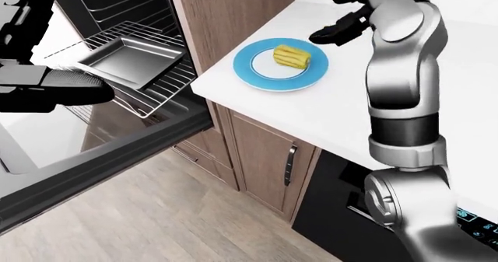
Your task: Pick the corn from the oven and place it on the plate on the counter.
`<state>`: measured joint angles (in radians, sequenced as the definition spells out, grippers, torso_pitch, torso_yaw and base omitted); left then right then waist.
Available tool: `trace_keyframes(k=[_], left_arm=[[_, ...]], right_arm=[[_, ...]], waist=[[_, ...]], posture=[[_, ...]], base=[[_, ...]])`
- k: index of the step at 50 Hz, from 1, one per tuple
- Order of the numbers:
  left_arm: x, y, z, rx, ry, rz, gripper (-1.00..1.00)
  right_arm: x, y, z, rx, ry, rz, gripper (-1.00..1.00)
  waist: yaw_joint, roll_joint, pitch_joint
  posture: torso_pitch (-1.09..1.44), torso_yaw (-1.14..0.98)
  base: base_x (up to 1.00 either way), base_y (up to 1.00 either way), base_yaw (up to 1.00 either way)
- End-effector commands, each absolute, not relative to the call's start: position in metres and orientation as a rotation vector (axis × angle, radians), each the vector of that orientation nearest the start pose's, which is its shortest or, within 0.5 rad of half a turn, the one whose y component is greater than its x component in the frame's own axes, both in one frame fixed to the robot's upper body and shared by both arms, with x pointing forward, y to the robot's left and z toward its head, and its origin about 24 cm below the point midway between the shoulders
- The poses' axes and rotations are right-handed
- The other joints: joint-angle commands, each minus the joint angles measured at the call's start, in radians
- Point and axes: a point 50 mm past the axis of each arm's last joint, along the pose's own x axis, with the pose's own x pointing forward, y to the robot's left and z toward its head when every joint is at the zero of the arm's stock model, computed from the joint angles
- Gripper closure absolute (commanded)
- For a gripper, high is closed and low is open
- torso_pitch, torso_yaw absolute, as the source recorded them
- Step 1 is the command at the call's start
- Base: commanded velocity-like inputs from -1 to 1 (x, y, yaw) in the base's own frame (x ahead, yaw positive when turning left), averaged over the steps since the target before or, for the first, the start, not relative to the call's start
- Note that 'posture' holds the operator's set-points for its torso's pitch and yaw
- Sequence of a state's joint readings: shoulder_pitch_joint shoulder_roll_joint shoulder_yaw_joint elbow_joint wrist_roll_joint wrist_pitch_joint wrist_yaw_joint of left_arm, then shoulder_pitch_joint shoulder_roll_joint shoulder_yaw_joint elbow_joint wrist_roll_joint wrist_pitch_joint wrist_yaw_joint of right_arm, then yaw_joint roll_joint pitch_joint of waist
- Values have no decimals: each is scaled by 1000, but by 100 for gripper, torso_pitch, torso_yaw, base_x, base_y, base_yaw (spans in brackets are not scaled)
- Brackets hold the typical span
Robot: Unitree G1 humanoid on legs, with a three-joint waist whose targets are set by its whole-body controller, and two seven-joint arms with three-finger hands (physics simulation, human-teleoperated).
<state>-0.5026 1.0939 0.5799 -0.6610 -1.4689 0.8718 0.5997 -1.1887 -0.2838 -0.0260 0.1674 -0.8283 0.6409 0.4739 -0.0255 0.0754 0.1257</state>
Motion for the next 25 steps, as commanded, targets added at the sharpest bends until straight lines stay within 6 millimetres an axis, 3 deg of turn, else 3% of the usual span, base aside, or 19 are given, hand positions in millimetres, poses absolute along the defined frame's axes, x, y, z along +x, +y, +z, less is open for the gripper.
trace_keyframes(k=[1,4,10,25], left_arm=[[188,237,353,56,-442,45,-100],[188,238,354,60,-441,48,-100],[185,248,359,55,-452,72,-100],[180,269,346,52,-437,132,-100]], right_arm=[[333,-164,357,-864,-274,-192,-34],[308,-185,345,-815,-268,-222,-36],[270,-209,348,-810,-276,-272,-36],[209,-273,316,-773,-219,-395,-51]], waist=[[-1,1,-29],[2,-5,-26],[3,-13,-29],[6,-30,-32]], posture=[[6,0],[6,0],[6,0],[6,0]], base=[[0,0,0],[0,0,0],[0,0,0],[0,0,0]])
